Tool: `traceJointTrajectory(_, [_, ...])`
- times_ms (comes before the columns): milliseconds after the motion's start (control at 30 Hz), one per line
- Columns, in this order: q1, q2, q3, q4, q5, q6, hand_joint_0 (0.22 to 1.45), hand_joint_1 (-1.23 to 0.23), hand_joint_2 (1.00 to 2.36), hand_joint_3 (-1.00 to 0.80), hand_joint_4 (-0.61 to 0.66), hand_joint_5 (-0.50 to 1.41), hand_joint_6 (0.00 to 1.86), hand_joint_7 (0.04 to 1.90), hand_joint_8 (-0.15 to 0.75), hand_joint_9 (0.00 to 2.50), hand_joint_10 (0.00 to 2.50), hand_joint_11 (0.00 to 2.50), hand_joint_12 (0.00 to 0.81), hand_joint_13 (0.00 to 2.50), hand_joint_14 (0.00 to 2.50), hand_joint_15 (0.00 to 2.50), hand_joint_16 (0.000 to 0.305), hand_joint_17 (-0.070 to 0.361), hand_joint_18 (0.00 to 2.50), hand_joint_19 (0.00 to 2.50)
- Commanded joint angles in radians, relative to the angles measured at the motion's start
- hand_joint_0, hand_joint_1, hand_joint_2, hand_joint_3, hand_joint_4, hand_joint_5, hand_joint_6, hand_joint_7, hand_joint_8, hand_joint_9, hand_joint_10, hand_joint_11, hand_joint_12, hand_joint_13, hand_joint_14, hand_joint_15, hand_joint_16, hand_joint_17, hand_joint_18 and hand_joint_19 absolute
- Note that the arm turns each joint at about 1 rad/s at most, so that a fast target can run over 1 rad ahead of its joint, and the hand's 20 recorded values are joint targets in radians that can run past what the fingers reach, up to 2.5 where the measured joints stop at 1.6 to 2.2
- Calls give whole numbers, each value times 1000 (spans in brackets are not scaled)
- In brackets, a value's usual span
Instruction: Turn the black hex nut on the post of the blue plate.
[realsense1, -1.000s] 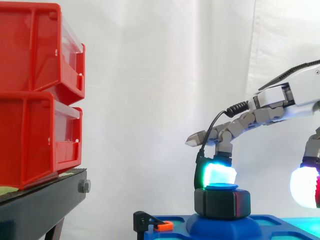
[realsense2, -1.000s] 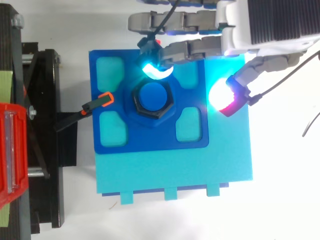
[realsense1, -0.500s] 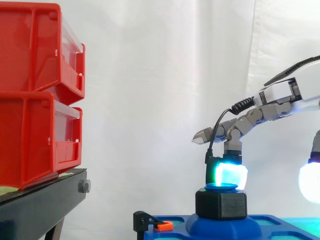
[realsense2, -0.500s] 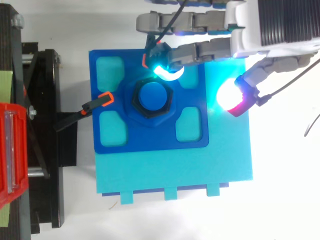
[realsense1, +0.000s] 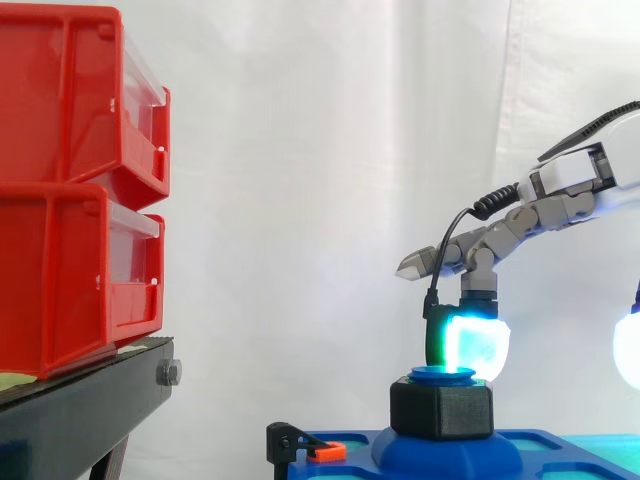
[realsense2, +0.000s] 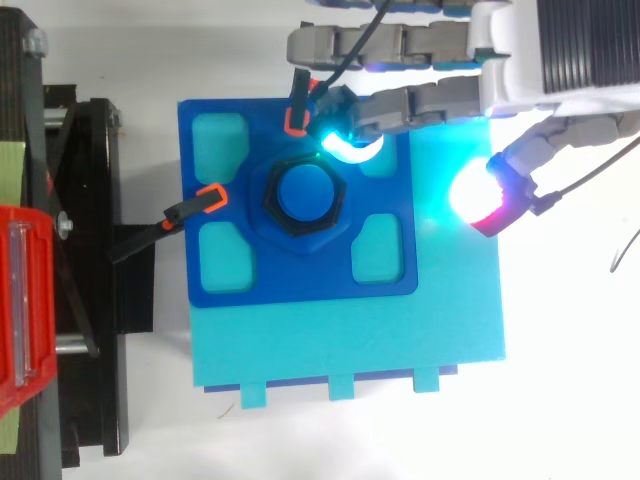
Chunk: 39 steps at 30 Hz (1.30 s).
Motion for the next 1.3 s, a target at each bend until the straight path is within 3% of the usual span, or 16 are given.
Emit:
traceJointTrajectory(0, [0, 7, 0, -4, 1, 0, 449, -729, 1000, -500, 4, -300, 501, 813, 72, 0, 0, 0, 261, 0, 0, 33, 36, 80, 72, 149])
traceJointTrajectory(167, [-1, 15, 0, -4, 1, 0, 447, -727, 1000, -500, 5, -300, 501, 818, 72, 0, 0, 0, 262, 0, 0, 38, 36, 81, 72, 156])
traceJointTrajectory(500, [-32, 29, 0, -3, -2, 15, 442, -720, 1000, -500, 15, -300, 501, 820, 75, 0, 0, 0, 265, 0, 2, 37, 36, 82, 66, 156])
traceJointTrajectory(733, [-35, 29, 0, 2, -2, 29, 444, -726, 1000, -500, 14, -300, 501, 819, 74, 0, 0, 0, 263, 0, 2, 32, 36, 81, 69, 151])
traceJointTrajectory(867, [-27, 29, 5, 54, -2, 83, 451, -744, 1000, -500, 1, -300, 501, 809, 69, 0, 0, 0, 259, 0, 0, 36, 36, 80, 69, 149])
traceJointTrajectory(1033, [-7, 22, 5, 184, 1, 121, 475, -774, 1000, -500, -61, -300, 501, 786, 54, 0, 0, 0, 244, 0, 2, 52, 33, 74, 0, 156])
traceJointTrajectory(1267, [16, 4, 3, 220, 19, 123, 492, -800, 1000, -500, -88, -300, 501, 778, 47, 0, 0, 0, 240, 0, 0, 42, 33, 73, 0, 139])
